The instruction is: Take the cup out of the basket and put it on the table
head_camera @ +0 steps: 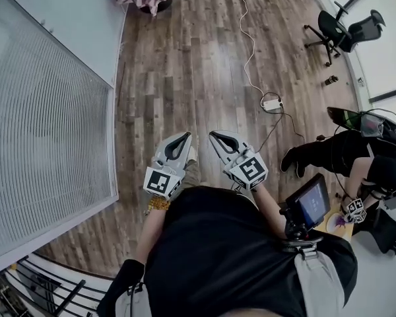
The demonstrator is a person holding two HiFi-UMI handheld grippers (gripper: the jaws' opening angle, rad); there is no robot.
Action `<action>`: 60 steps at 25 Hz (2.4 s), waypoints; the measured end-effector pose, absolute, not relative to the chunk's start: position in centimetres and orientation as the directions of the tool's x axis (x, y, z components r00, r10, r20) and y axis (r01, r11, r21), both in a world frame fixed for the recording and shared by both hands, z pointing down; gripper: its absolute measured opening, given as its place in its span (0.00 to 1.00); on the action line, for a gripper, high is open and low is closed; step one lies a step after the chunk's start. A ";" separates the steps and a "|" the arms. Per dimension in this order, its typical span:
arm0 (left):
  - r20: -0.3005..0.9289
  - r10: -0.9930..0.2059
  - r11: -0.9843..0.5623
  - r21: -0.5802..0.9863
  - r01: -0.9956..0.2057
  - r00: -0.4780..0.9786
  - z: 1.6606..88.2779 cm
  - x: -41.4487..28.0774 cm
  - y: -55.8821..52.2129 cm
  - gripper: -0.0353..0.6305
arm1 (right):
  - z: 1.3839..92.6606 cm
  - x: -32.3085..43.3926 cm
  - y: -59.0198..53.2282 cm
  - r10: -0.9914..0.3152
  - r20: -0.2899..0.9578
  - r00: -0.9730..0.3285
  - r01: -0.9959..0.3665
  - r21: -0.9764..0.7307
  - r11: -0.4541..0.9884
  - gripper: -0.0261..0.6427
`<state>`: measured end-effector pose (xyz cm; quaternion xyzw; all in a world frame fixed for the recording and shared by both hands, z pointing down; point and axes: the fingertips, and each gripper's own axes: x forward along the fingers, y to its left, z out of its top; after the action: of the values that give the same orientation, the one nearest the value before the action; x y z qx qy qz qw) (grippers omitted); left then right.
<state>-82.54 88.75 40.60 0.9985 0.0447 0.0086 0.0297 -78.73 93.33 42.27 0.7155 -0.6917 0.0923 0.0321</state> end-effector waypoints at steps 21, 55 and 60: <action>0.079 0.194 -0.980 0.065 0.189 0.978 44.5 -66.8 73.2 0.06 | 45.5 -62.7 78.4 -0.973 0.198 0.122 -0.984 -0.107 -0.146 0.06; 0.190 -0.032 -0.999 -0.003 -0.032 0.981 45.2 -29.5 54.7 0.06 | 47.5 -21.9 59.6 -0.988 0.154 0.009 -0.983 -0.177 -0.037 0.06; 0.164 0.016 -0.998 0.063 0.006 0.986 46.7 -23.5 49.9 0.06 | 47.4 -16.9 55.1 -0.980 0.196 0.024 -0.989 -0.136 -0.051 0.06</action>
<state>-23.52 49.88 46.73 0.9961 0.0054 0.0825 0.0314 -16.90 55.12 47.41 0.7153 -0.6884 0.1187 0.0192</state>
